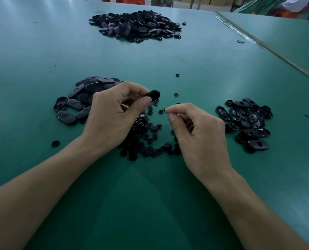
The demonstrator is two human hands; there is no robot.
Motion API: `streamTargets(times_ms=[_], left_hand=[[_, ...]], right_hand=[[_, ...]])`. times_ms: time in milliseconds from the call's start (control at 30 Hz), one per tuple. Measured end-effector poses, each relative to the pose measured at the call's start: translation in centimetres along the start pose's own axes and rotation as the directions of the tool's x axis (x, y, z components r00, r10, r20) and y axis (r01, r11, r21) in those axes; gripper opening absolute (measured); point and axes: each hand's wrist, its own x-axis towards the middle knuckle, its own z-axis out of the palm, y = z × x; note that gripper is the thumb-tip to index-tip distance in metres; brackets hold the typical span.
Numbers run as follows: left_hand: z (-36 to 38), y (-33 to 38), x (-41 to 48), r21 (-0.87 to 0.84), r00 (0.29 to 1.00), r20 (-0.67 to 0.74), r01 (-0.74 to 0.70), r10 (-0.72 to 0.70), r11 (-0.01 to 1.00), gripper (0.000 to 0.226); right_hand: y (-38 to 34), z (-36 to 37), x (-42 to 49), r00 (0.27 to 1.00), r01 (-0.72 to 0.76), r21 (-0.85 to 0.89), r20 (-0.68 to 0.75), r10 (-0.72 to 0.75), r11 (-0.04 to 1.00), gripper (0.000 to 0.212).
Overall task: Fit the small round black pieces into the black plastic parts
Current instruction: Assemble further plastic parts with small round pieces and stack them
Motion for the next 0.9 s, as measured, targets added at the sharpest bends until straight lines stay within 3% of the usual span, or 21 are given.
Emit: streamTargets(times_ms=[200,400,500,700,900], left_hand=[[0.02,-0.20,-0.07,0.039,0.999,-0.041,-0.017,0.019,0.999,0.009],[-0.09,-0.51,-0.07,0.022,0.999,-0.013,-0.030,0.030,0.999,0.019],[-0.20,-0.55,-0.15,0.029,0.999,-0.009,-0.037,0.038,0.999,0.035],[-0.16,-0.22,-0.30,0.039,0.998,-0.014,-0.057,0.057,0.998,0.013],[-0.06,0.21,-0.51,-0.025,0.999,0.011,-0.041,0.042,0.999,0.015]], right_hand=[[-0.11,0.06,-0.02,0.999,-0.021,0.020,-0.033,0.022,1.000,0.013],[-0.21,-0.01,-0.02,0.999,-0.024,0.036,-0.033,0.026,0.999,0.017],[-0.25,-0.08,-0.04,0.998,-0.042,0.047,-0.040,0.044,0.998,0.016],[-0.37,-0.02,-0.05,0.999,0.000,0.029,-0.035,0.001,1.000,0.015],[-0.38,0.07,-0.02,0.999,0.020,0.027,-0.045,-0.019,0.999,0.017]])
